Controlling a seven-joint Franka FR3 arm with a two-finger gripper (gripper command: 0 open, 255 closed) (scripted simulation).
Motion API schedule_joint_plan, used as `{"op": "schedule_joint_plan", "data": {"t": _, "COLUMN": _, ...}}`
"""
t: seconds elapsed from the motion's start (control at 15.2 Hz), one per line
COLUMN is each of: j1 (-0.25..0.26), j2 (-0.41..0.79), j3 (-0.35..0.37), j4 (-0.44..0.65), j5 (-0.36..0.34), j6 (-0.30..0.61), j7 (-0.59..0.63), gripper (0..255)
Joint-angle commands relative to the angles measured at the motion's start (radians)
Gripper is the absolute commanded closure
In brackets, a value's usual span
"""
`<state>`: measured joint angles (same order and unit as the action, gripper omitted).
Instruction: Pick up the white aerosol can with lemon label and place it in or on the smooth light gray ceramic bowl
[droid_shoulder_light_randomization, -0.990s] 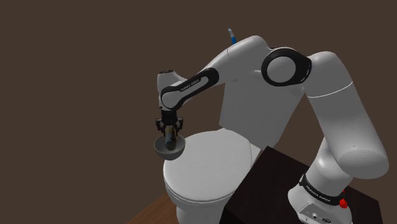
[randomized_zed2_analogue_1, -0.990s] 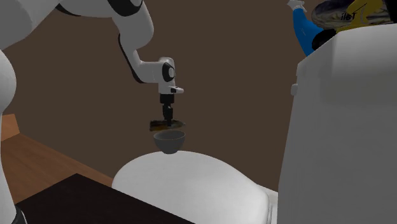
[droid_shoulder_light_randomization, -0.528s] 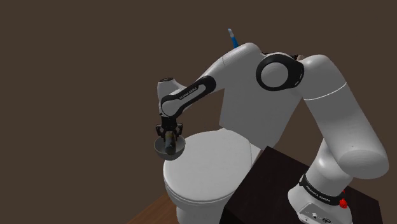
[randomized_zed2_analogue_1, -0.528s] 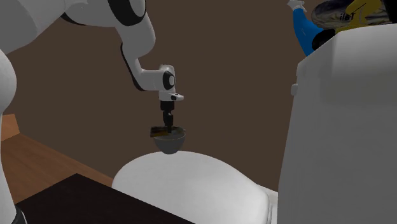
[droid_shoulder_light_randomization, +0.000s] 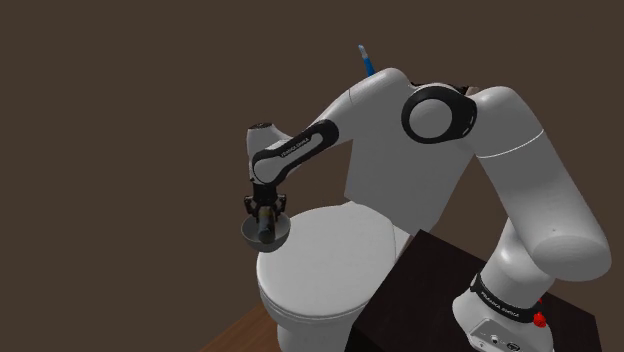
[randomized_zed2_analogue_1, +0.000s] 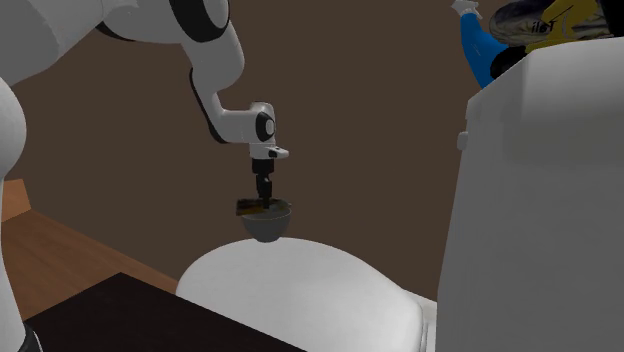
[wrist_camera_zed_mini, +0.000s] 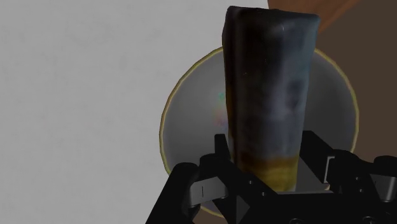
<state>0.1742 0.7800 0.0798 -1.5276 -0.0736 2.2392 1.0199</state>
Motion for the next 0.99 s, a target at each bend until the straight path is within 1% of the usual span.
{"op": "schedule_joint_plan", "data": {"t": 0.0, "j1": -0.001, "j2": 0.007, "j3": -0.002, "j4": -0.001, "j5": -0.001, "j6": 0.000, "j7": 0.000, "gripper": 0}}
{"op": "schedule_joint_plan", "data": {"t": 0.33, "j1": -0.001, "j2": 0.004, "j3": -0.002, "j4": -0.004, "j5": -0.001, "j6": 0.000, "j7": 0.001, "gripper": 0}}
{"op": "schedule_joint_plan", "data": {"t": 0.59, "j1": -0.003, "j2": -0.067, "j3": 0.003, "j4": 0.012, "j5": 0.005, "j6": -0.087, "j7": -0.003, "gripper": 0}}
{"op": "schedule_joint_plan", "data": {"t": 0.92, "j1": -0.003, "j2": -0.067, "j3": 0.003, "j4": 0.012, "j5": 0.005, "j6": -0.087, "j7": -0.003, "gripper": 0}}
